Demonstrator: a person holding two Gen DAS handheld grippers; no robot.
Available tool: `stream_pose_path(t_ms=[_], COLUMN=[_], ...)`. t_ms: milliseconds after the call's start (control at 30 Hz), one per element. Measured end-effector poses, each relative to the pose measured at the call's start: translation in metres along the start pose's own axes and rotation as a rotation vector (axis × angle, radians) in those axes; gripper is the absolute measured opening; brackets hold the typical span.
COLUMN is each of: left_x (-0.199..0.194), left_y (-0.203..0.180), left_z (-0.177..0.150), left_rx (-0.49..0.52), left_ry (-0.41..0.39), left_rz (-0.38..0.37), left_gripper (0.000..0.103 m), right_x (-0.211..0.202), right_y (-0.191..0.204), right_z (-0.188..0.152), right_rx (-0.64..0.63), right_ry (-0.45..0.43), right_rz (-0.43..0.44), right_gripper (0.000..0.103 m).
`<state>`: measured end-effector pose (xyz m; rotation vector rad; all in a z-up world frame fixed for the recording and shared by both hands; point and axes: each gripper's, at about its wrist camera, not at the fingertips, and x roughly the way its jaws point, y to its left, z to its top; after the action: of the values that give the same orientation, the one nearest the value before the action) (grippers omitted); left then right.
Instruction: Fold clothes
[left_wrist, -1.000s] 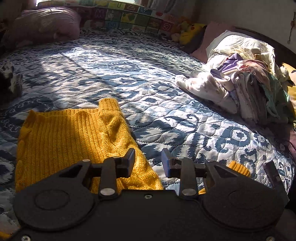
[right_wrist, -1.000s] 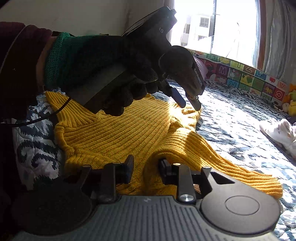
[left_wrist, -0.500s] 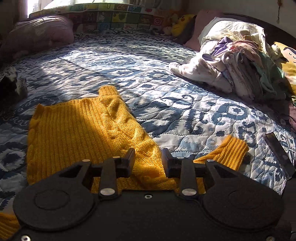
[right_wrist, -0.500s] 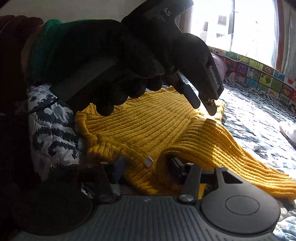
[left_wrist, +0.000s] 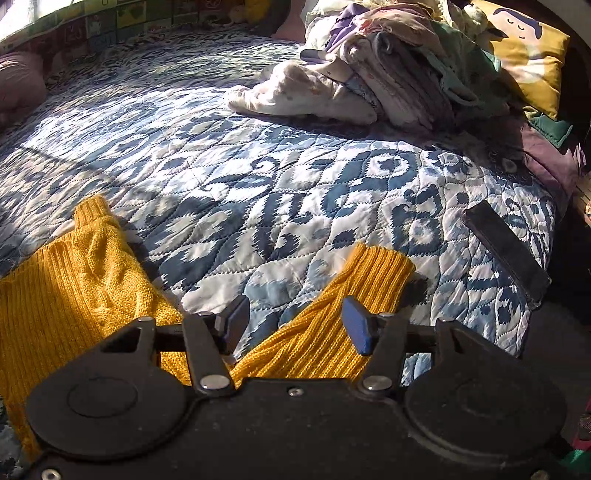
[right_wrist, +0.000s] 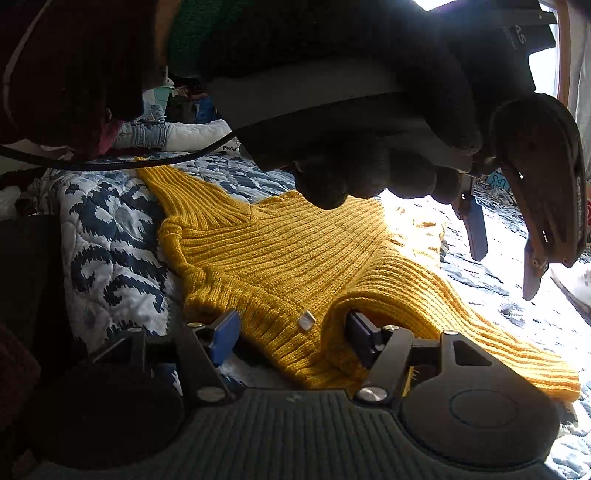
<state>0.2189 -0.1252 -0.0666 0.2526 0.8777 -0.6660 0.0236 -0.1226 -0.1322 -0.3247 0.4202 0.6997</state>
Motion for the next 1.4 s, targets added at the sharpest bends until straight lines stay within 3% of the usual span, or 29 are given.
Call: stream_pose_path(t_ms=[300, 367, 400, 433, 500, 567, 633, 833, 1000, 1167, 1267, 1400], left_x=[0.079, 0.084, 0.083, 0.077, 0.056, 0.025, -0.015, -0.122, -0.145, -0.149, -0.143, -0.125], left_y=[-0.03, -0.031, -0.031, -0.03, -0.029, -0.017, 0.001, 0.077, 0.113, 0.123, 0.129, 0.14], left_z=[0.026, 0.025, 0.024, 0.025, 0.024, 0.018, 0.006, -0.05, -0.09, -0.11, -0.108, -0.091], left_rx=[0.112, 0.121, 0.124, 0.115, 0.134, 0.085, 0.021, -0.259, -0.438, -0.522, -0.553, -0.596], left_ry=[0.201, 0.211, 0.205, 0.188, 0.103, -0.003, -0.15, -0.473, -0.576, -0.669, -0.688, -0.684], left_rz=[-0.052, -0.075, -0.095, -0.115, -0.103, -0.138, -0.161, -0.094, -0.062, -0.115, -0.143, -0.155], left_gripper=[0.054, 0.045, 0.028, 0.01, 0.009, 0.009, 0.008, 0.008, 0.008, 0.008, 0.008, 0.008], right_x=[0.001, 0.001, 0.0, 0.0, -0.001, -0.001, -0.002, -0.016, -0.035, -0.037, -0.028, -0.009], right_y=[-0.003, -0.005, -0.006, -0.007, -0.009, -0.009, -0.01, -0.017, -0.022, -0.022, -0.027, -0.021], right_z=[-0.001, -0.001, -0.001, -0.001, 0.0, 0.0, 0.002, 0.006, 0.006, 0.005, 0.003, -0.002], right_rx=[0.007, 0.013, 0.019, 0.025, 0.035, 0.04, 0.047, 0.076, 0.067, 0.058, 0.091, 0.056], right_ry=[-0.003, -0.004, -0.004, -0.005, -0.006, -0.007, -0.01, -0.027, -0.058, -0.082, -0.053, 0.055], right_rz=[0.015, 0.02, 0.022, 0.025, 0.027, 0.026, 0.025, -0.004, -0.053, -0.103, -0.067, -0.034], right_gripper=[0.068, 0.068, 0.068, 0.068, 0.068, 0.068, 0.068, 0.068, 0.069, 0.069, 0.074, 0.074])
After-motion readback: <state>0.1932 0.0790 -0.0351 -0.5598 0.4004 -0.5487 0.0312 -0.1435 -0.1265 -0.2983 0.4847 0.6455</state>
